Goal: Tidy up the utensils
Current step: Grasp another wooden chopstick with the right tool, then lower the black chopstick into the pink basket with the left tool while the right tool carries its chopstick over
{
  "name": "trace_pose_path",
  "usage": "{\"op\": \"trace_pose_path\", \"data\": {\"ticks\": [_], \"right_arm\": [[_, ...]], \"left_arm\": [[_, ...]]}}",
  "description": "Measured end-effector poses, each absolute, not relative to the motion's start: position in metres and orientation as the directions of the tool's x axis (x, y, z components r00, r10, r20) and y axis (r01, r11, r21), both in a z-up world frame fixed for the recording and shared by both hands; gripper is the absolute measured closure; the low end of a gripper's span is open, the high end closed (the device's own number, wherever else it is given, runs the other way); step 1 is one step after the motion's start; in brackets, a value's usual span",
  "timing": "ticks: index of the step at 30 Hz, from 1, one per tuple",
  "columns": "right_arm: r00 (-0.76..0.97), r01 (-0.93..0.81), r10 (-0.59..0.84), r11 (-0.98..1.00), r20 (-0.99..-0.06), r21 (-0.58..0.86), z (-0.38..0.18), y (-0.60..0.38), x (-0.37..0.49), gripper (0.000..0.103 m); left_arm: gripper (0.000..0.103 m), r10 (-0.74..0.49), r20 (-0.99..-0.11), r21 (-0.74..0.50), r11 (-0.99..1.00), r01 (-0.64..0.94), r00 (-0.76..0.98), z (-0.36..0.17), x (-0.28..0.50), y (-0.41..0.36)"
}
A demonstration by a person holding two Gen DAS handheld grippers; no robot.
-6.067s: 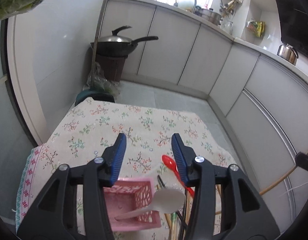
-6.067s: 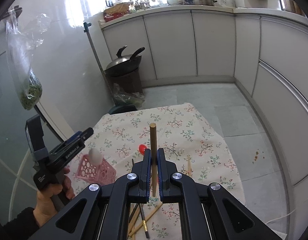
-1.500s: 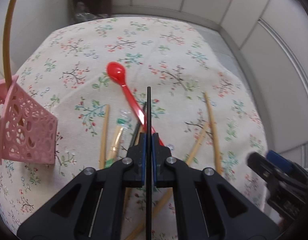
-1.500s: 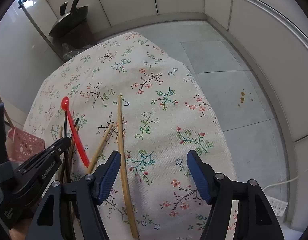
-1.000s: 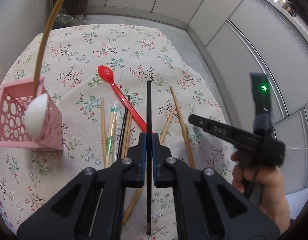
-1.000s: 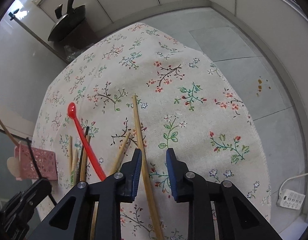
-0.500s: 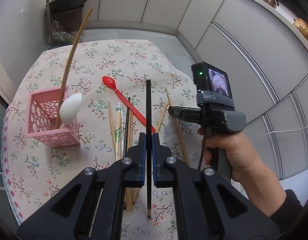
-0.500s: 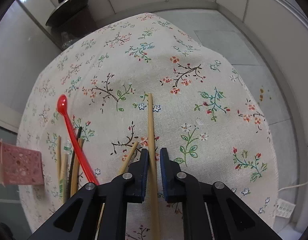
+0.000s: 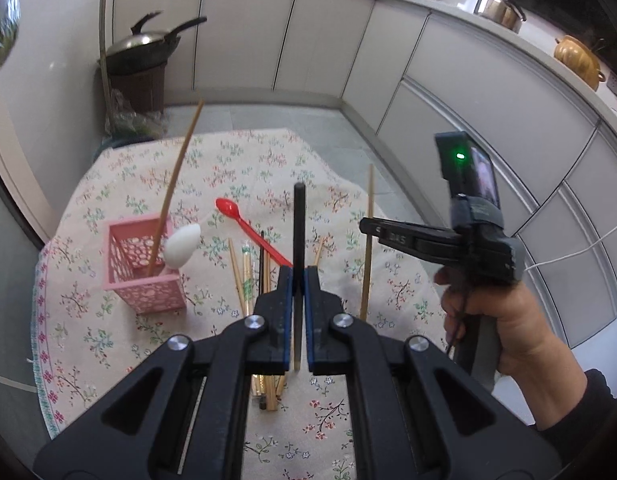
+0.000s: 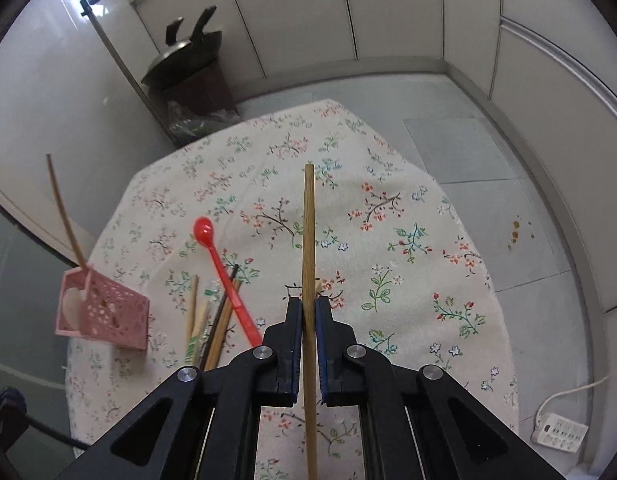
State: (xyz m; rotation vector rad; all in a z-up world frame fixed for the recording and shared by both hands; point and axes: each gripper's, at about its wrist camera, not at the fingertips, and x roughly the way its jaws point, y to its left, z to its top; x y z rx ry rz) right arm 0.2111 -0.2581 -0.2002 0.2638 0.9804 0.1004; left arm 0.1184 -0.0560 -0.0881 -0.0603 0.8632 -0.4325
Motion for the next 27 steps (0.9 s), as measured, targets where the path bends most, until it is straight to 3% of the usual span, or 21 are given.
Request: {"op": "trace_pose_path", "data": {"ticks": [16, 27], "right_arm": [[0.782, -0.103, 0.256, 0.952, -0.568, 0.287, -0.078, -0.228, 0.136, 0.097], [0.817, -0.202, 0.331, 0.931, -0.472, 0.303, -0.042, -0.195, 0.124, 0.097]], "left_arm": [[0.097, -0.412, -0.441, -0.192, 0.911, 0.365, 0.798, -0.009, 0.085, -0.007], [0.097, -0.284, -0.330, -0.216, 0.951, 0.220, 0.901, 0.006, 0.094, 0.049]]}}
